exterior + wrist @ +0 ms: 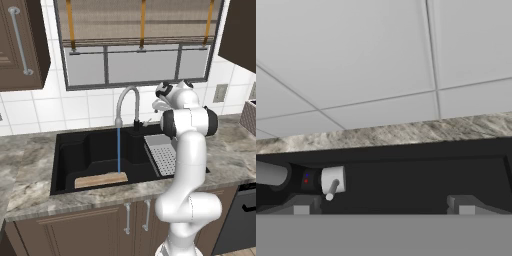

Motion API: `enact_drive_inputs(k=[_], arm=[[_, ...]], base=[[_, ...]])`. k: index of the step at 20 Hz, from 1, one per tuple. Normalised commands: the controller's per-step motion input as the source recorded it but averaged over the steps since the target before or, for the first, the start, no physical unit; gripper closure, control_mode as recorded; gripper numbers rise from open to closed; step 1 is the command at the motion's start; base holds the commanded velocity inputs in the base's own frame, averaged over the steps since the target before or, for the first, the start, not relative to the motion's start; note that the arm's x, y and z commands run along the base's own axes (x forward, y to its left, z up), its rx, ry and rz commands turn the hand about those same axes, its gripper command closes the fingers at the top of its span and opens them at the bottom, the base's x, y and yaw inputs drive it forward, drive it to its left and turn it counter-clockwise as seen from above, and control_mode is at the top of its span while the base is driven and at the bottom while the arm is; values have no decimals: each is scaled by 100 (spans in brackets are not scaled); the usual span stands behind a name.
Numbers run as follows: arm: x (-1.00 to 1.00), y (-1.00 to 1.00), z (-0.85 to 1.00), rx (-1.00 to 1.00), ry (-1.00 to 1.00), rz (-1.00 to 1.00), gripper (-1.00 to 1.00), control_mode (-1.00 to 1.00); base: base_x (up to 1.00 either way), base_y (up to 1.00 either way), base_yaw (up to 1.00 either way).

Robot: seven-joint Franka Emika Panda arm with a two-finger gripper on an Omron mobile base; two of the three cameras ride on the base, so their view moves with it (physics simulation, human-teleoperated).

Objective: Turn on the sink faucet with hot water and rinse the cutting board for ten seconds, then turn off the faucet. Push the cutting board to reach the water if necessary.

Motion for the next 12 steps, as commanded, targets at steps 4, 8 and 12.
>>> enact_drive_inputs(k=[4, 8, 12], arm=[[0, 0, -1, 0, 0, 0, -100, -100], [0, 3, -17, 0, 0, 0, -100, -100], [0, 2, -33, 0, 0, 0, -100, -100]], base=[[0, 0, 0], [0, 0, 0], [0, 0, 0]])
